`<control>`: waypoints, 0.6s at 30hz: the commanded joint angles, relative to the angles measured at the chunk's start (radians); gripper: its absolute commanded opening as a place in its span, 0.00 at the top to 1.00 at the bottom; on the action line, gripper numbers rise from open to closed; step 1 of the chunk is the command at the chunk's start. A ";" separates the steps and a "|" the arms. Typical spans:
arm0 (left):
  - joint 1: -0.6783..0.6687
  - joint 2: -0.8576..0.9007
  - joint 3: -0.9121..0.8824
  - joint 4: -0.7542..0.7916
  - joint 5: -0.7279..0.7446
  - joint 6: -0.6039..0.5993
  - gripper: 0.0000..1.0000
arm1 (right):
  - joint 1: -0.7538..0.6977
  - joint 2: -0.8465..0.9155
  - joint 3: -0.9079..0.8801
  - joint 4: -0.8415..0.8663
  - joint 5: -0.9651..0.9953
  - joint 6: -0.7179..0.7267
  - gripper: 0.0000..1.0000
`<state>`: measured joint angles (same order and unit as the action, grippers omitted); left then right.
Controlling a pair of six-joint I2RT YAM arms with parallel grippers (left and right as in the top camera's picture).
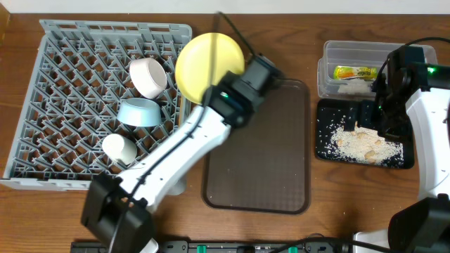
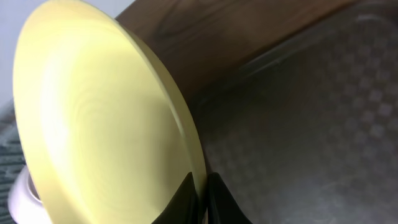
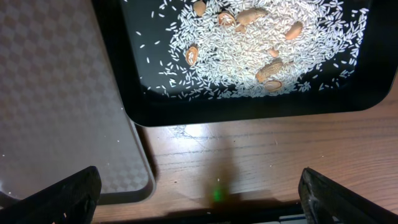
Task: Sort waste into correct bins and load items into the dishwasher
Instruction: 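Stand the yellow plate upright in the rack slots with the left gripper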
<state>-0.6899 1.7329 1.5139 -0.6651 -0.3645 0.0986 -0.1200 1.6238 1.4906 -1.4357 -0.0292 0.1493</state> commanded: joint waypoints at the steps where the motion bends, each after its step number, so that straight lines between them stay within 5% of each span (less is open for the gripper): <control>1: 0.084 -0.044 0.003 -0.003 0.200 -0.076 0.92 | -0.011 -0.016 0.018 -0.001 -0.002 0.011 0.01; 18: 0.417 -0.061 0.003 0.031 0.787 -0.282 0.92 | -0.011 -0.016 0.017 -0.001 -0.002 0.011 0.01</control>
<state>-0.3264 1.6997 1.5139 -0.6460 0.2264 -0.1177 -0.1200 1.6238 1.4906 -1.4361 -0.0292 0.1493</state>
